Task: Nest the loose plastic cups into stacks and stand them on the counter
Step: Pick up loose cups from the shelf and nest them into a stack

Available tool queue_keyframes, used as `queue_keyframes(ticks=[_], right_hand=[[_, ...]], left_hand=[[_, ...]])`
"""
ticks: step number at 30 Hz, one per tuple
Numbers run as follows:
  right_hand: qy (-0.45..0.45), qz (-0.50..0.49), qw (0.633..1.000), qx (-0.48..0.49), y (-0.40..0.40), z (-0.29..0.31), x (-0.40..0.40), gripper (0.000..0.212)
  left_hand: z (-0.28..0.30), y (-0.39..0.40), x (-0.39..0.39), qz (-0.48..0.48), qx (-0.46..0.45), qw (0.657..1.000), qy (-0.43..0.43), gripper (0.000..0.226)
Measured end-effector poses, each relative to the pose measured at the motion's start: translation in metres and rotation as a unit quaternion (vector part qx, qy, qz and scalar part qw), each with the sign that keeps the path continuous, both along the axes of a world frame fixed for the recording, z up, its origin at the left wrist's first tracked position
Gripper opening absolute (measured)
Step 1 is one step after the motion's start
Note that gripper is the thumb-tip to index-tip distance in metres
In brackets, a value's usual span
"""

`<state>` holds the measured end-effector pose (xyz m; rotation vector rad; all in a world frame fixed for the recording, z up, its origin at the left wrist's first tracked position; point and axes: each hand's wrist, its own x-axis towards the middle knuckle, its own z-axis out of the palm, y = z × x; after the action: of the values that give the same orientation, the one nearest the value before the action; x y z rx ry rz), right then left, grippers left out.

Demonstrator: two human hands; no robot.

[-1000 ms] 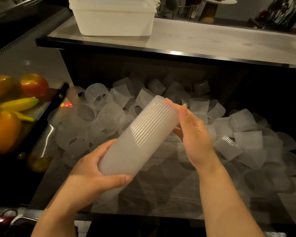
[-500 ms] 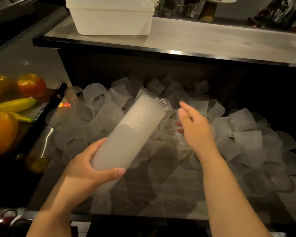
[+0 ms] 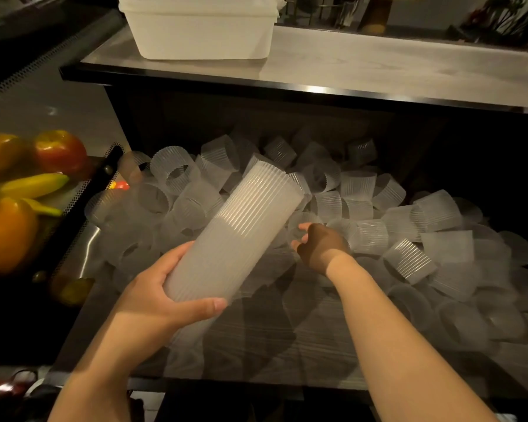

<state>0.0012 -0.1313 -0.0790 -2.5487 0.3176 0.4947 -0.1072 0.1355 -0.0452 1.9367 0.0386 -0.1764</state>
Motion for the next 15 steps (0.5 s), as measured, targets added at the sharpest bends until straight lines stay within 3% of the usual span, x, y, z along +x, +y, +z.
queue_keyframes(ticks=[6, 10, 13, 15], right_hand=[[-0.002, -0.027, 0.999, -0.036, -0.010, -0.001, 0.003, 0.041], [-0.038, -0.057, 0.998, -0.011, -0.020, 0.013, -0.006, 0.036], [-0.127, -0.068, 0.989, -0.016, -0.029, 0.031, -0.021, 0.033], [-0.218, -0.093, 0.971, 0.034, -0.035, 0.043, -0.030, 0.038]], left_hand=[[0.001, -0.004, 0.001, -0.014, -0.001, 1.000, 0.009, 0.079], [0.000, -0.003, 0.001, -0.017, 0.007, 1.000, 0.015, 0.083], [0.002, -0.003, 0.000, -0.018, 0.009, 1.000, 0.015, 0.083], [0.003, -0.003, -0.001, -0.023, 0.011, 1.000, 0.017, 0.083]])
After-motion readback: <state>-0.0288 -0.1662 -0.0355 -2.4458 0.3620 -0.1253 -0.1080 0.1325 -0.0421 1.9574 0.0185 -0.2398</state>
